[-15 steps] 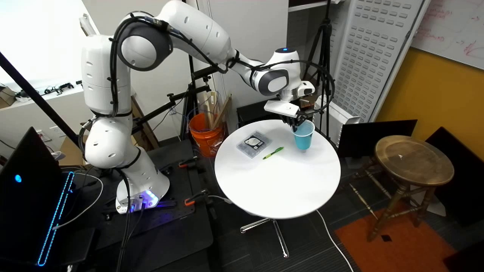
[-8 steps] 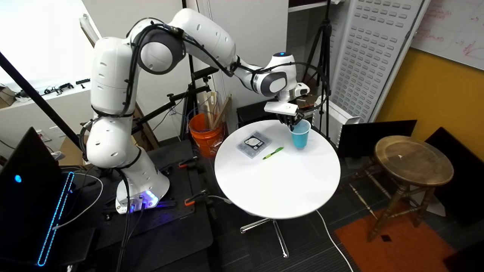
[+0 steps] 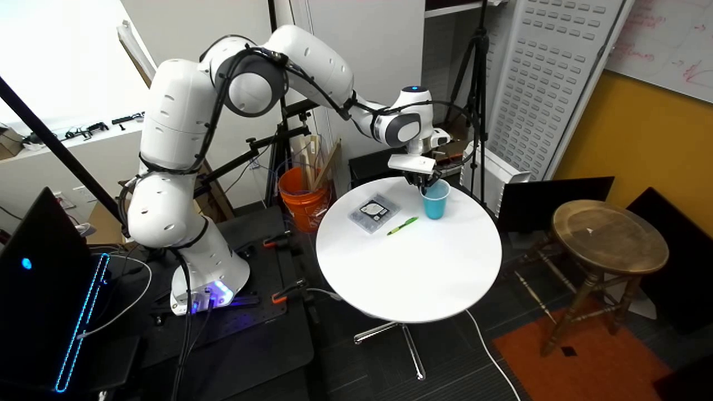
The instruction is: Move the cup slightly to the left
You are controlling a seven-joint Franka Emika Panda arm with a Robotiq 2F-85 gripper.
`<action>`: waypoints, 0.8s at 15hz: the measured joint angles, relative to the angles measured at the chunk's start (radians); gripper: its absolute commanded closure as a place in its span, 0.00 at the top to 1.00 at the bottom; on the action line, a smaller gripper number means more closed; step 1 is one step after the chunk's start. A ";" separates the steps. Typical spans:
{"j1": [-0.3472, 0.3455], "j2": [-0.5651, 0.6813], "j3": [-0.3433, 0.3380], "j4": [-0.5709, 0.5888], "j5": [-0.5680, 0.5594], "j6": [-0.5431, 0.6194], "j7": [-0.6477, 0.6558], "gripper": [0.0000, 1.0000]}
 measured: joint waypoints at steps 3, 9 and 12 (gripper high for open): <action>0.005 0.022 0.000 0.014 -0.010 -0.005 -0.006 0.45; 0.019 0.042 -0.006 0.030 -0.055 -0.008 0.003 0.91; 0.043 0.039 -0.028 0.031 -0.109 -0.008 0.046 1.00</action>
